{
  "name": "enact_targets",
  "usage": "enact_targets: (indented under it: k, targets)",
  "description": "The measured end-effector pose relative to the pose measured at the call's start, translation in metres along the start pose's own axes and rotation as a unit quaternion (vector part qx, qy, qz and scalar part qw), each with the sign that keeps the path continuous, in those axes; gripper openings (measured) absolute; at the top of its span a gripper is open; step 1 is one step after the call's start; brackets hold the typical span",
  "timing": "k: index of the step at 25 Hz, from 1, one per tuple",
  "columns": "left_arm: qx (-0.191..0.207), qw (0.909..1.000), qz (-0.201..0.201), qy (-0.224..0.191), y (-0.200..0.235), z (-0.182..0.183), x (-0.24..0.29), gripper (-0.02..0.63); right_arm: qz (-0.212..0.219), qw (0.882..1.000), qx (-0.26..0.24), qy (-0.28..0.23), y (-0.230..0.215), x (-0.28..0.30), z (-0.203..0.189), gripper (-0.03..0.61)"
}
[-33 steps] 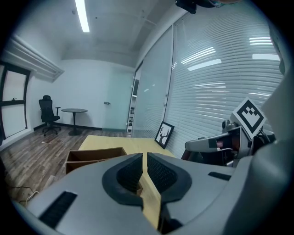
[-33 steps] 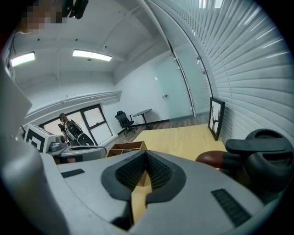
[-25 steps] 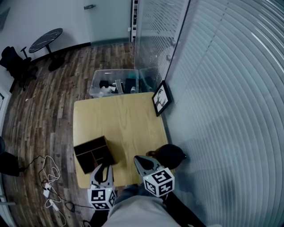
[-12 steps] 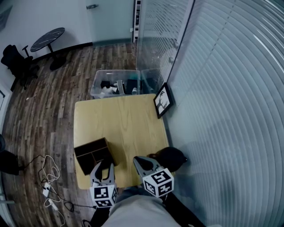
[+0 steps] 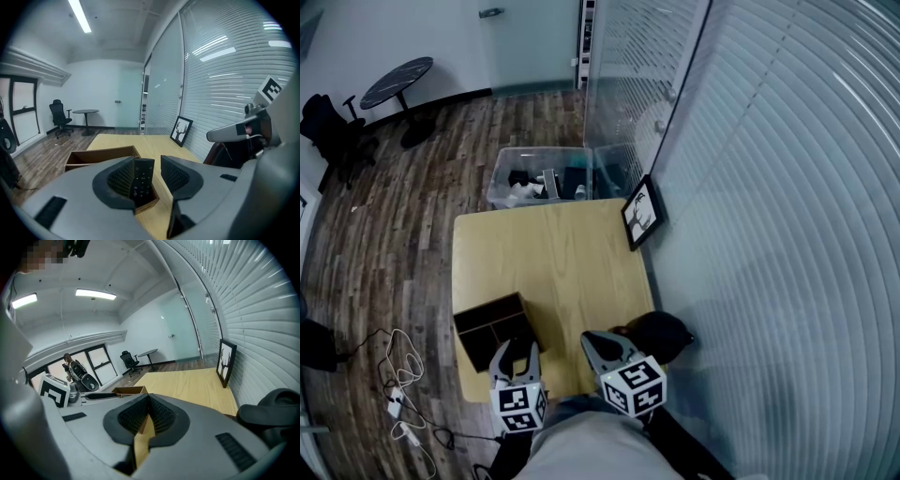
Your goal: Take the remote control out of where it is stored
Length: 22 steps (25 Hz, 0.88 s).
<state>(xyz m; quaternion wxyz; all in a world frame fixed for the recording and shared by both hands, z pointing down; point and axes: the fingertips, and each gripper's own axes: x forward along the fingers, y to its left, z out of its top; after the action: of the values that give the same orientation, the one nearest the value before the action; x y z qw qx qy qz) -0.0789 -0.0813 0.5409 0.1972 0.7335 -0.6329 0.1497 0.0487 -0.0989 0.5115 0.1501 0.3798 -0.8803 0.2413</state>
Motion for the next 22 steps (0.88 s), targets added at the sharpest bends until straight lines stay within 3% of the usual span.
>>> enact_targets:
  k: [22]
  targets:
    - [-0.019, 0.9992, 0.002, 0.036, 0.013, -0.018, 0.025, 0.189, -0.012, 1.000, 0.000, 0.008, -0.005, 0.006, 0.002, 0.005]
